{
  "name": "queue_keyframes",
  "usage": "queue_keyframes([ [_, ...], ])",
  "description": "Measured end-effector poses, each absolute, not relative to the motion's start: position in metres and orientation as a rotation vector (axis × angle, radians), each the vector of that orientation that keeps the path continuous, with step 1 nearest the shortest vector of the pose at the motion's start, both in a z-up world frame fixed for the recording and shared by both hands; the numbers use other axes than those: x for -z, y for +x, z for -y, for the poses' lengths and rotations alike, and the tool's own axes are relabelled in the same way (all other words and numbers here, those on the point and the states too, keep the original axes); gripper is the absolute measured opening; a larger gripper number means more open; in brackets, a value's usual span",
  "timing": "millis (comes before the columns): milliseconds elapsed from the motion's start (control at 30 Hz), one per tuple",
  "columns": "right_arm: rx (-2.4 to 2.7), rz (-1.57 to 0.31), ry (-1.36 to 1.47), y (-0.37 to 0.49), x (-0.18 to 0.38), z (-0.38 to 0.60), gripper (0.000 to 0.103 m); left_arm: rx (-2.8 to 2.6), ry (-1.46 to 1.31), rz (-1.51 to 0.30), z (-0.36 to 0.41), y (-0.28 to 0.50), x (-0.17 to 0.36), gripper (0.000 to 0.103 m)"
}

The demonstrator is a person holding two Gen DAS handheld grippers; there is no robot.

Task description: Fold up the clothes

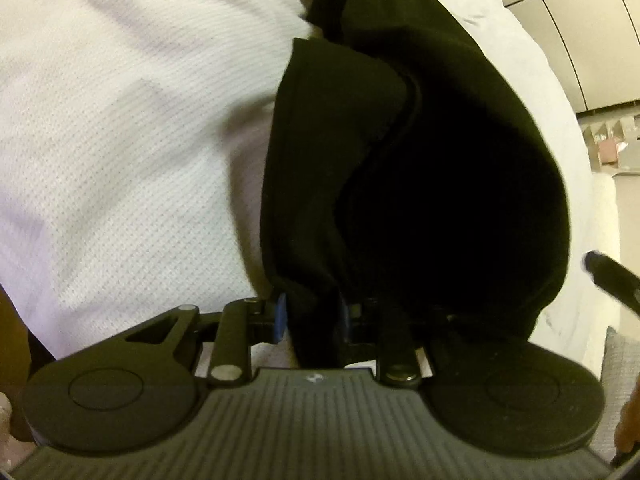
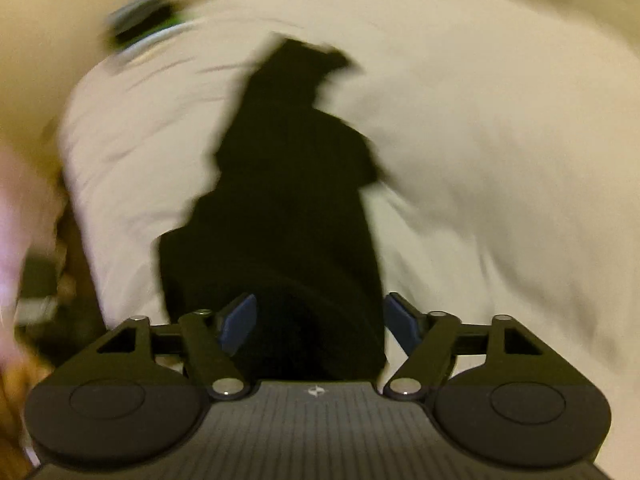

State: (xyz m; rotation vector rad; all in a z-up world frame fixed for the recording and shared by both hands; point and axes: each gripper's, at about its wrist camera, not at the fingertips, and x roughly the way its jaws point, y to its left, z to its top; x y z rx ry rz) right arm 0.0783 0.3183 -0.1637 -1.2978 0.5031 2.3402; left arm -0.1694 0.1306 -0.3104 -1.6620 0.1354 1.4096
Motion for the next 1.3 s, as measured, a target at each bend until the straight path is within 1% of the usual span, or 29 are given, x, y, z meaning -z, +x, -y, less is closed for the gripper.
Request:
queue_keyframes([
  [100, -2.469, -0.277, -1.403, 0.059, 0.167, -0.286, 0.079, -1.406, -1.666, -0.125, -0.128, -0.169, 0.310, 0.021],
  [133, -2.484, -0.211, -1.442, 0.053, 0.174, -0.276, 0.084, -1.405, -1.667, -0.122, -0.127, -0.169, 0.310, 0.021],
  [167, -2.492, -0.144, -1.482, 0.047, 0.181, -0.267, 0.086, -1.404, -1.671, -0.114, -0.126, -0.169, 0.310, 0.021],
  [267, -2.453, 0.136, -1.576, 0.036, 0.215, -0.240, 0.086, -1.407, -1.680, -0.097, -0.124, -0.168, 0.312, 0.021],
  [300, -2.425, 0.208, -1.594, 0.033, 0.226, -0.235, 0.084, -1.408, -1.683, -0.089, -0.123, -0.167, 0.313, 0.021],
  [333, -2.394, 0.271, -1.608, 0.030, 0.236, -0.231, 0.080, -1.408, -1.686, -0.081, -0.123, -0.165, 0.314, 0.024],
  [367, -2.370, 0.304, -1.608, 0.029, 0.245, -0.230, 0.076, -1.409, -1.689, -0.073, -0.122, -0.164, 0.315, 0.028],
  [400, -2.359, 0.291, -1.603, 0.030, 0.250, -0.231, 0.063, -1.409, -1.692, -0.064, -0.122, -0.162, 0.316, 0.032],
  [433, -2.359, 0.230, -1.603, 0.032, 0.250, -0.235, 0.047, -1.406, -1.697, -0.045, -0.122, -0.161, 0.318, 0.040],
  [467, -2.355, 0.118, -1.594, 0.035, 0.249, -0.245, 0.039, -1.402, -1.704, -0.024, -0.122, -0.159, 0.320, 0.047],
  [500, -2.344, 0.020, -1.576, 0.039, 0.247, -0.255, 0.030, -1.404, -1.705, -0.017, -0.123, -0.157, 0.322, 0.049],
  [533, -2.328, -0.061, -1.558, 0.043, 0.245, -0.264, 0.028, -1.411, -1.704, -0.018, -0.123, -0.155, 0.322, 0.049],
  [600, -2.284, -0.200, -1.523, 0.051, 0.240, -0.283, 0.028, -1.422, -1.701, -0.007, -0.121, -0.153, 0.321, 0.049],
  [667, -2.239, -0.343, -1.491, 0.059, 0.238, -0.300, 0.029, -1.423, -1.707, 0.026, -0.116, -0.152, 0.322, 0.045],
  [733, -2.207, -0.493, -1.467, 0.066, 0.241, -0.315, 0.039, -1.424, -1.714, 0.049, -0.115, -0.149, 0.324, 0.042],
  [767, -2.204, -0.531, -1.458, 0.069, 0.243, -0.318, 0.039, -1.424, -1.715, 0.060, -0.115, -0.147, 0.325, 0.038],
  [800, -2.210, -0.533, -1.459, 0.069, 0.245, -0.319, 0.039, -1.423, -1.716, 0.069, -0.116, -0.145, 0.326, 0.037],
  [833, -2.220, -0.522, -1.471, 0.068, 0.247, -0.316, 0.039, -1.424, -1.709, 0.066, -0.117, -0.143, 0.325, 0.032],
  [867, -2.225, -0.514, -1.492, 0.067, 0.250, -0.314, 0.033, -1.424, -1.701, 0.060, -0.117, -0.141, 0.324, 0.010],
  [900, -2.216, -0.556, -1.503, 0.067, 0.252, -0.314, 0.014, -1.423, -1.694, 0.046, -0.118, -0.141, 0.321, 0.003],
  [933, -2.201, -0.614, -1.510, 0.068, 0.253, -0.316, 0.014, -1.419, -1.683, 0.049, -0.116, -0.142, 0.315, 0.003],
  [967, -2.193, -0.726, -1.480, 0.073, 0.249, -0.321, 0.013, -1.414, -1.671, 0.054, -0.114, -0.145, 0.307, 0.003],
  [1067, -2.168, -1.054, -1.323, 0.099, 0.220, -0.344, 0.013, -1.421, -1.561, 0.074, -0.101, -0.157, 0.260, 0.002],
  [1167, -2.151, -1.441, -1.055, 0.127, 0.179, -0.374, 0.012, -1.471, -1.425, 0.114, -0.085, -0.181, 0.193, 0.002],
  [1267, -2.162, -1.731, -0.756, 0.142, 0.134, -0.398, 0.013, -1.557, -1.272, 0.183, -0.078, -0.218, 0.116, 0.001],
  [1300, -2.178, -1.798, -0.664, 0.144, 0.120, -0.406, 0.013, -1.580, -1.216, 0.204, -0.078, -0.230, 0.089, 0.001],
])
